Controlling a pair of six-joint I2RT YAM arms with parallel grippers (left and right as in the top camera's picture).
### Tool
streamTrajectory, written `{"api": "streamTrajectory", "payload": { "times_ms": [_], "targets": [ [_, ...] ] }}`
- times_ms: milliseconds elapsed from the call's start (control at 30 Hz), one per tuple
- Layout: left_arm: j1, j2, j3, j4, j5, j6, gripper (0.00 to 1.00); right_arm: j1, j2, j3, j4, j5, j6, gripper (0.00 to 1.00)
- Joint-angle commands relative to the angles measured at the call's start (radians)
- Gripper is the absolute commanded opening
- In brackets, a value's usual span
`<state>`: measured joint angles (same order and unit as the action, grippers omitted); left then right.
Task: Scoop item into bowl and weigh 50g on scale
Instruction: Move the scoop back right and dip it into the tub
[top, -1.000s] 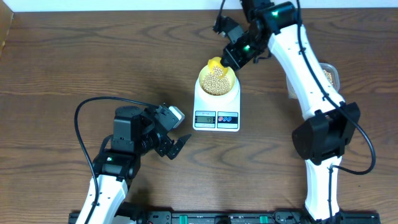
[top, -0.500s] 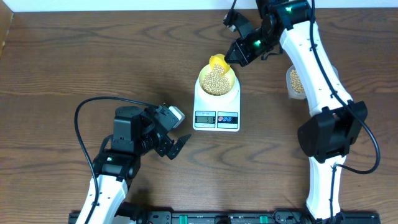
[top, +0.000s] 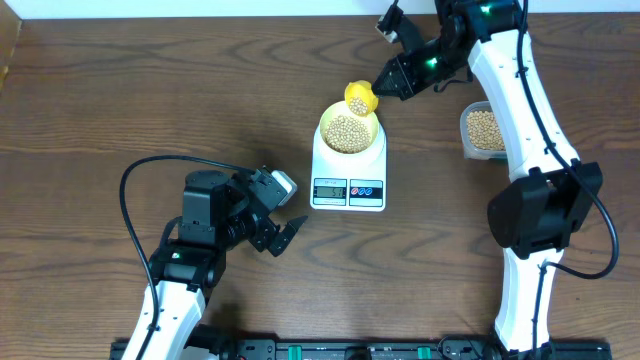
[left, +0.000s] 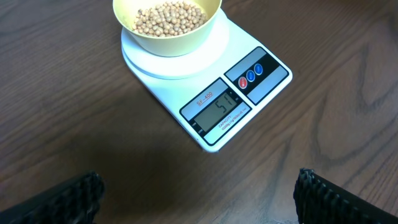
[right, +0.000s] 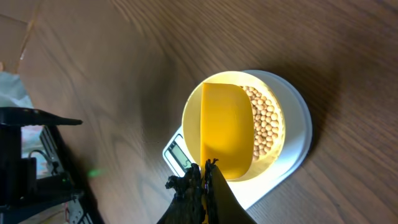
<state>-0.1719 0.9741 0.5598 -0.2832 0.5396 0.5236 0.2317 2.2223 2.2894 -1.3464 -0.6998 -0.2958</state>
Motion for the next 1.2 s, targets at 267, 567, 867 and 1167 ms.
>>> {"api": "streamTrajectory", "payload": {
  "times_ms": [267,567,867,1167],
  "targets": [
    [0.004,-0.008,0.01,0.001,-0.009,-0.002,0.99,-0.226,-0.075,0.022,-0.045,-0.217,0.011,0.01],
    [0.004,-0.008,0.01,0.001,-0.009,-0.002,1.0,-0.473,-0.097,0.022,-0.153,-0.171,-0.017,0.01],
    [0.004,-0.008,0.01,0.001,-0.009,-0.002,0.99,-0.51,-0.097,0.02,-0.266,0.366,0.0,0.01],
    [0.004,-0.008,0.01,0.001,-0.009,-0.002,0.99,-0.344,-0.097,0.019,-0.259,0.732,0.083,0.01]
  ]
}}
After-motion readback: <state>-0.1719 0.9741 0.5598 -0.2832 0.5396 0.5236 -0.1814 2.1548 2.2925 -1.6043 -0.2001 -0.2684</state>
